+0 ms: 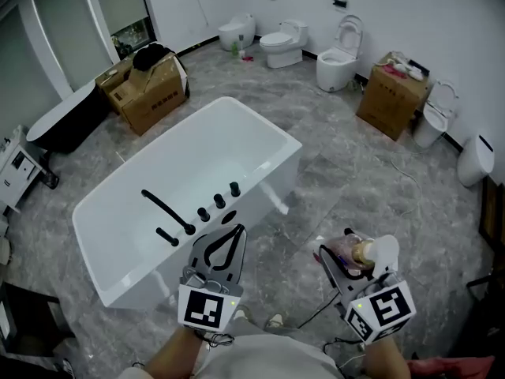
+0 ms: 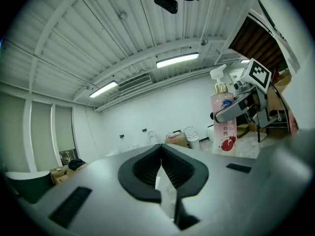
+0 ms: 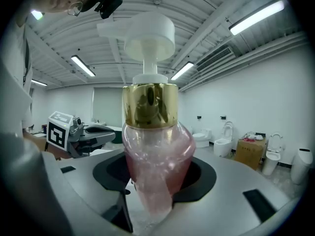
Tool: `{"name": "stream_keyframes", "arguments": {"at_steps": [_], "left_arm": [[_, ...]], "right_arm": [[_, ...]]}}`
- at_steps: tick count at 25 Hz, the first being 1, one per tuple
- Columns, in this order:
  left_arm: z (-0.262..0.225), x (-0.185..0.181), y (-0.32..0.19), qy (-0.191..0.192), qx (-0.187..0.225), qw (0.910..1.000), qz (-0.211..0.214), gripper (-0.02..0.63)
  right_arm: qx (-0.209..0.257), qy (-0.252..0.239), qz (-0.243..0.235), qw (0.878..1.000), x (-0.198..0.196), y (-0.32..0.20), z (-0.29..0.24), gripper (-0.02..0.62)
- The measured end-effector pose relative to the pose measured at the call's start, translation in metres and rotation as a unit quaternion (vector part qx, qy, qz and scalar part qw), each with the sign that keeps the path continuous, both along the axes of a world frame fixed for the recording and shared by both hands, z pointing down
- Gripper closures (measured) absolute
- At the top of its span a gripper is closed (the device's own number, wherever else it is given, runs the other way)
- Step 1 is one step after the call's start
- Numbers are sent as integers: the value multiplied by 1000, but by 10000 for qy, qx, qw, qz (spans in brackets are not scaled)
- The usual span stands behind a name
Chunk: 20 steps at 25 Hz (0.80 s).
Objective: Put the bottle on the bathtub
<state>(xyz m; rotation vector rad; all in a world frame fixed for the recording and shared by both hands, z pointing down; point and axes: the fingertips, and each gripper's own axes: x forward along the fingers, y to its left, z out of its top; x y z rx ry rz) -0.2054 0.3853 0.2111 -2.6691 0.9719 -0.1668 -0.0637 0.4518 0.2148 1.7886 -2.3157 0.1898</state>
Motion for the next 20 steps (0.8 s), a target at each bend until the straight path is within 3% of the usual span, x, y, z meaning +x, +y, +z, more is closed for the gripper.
{"name": "stream_keyframes", "arguments": {"at_steps": [11,20], "left_arm": [[12,36,2,-144,47,9998,134,588],[24,70,-53,29,-5,9996,287,588]], "right_arm": [[-163,-25,98,9998,35,-3,22,345],[-259,-23,302,9992,68,-54,42,345]]}}
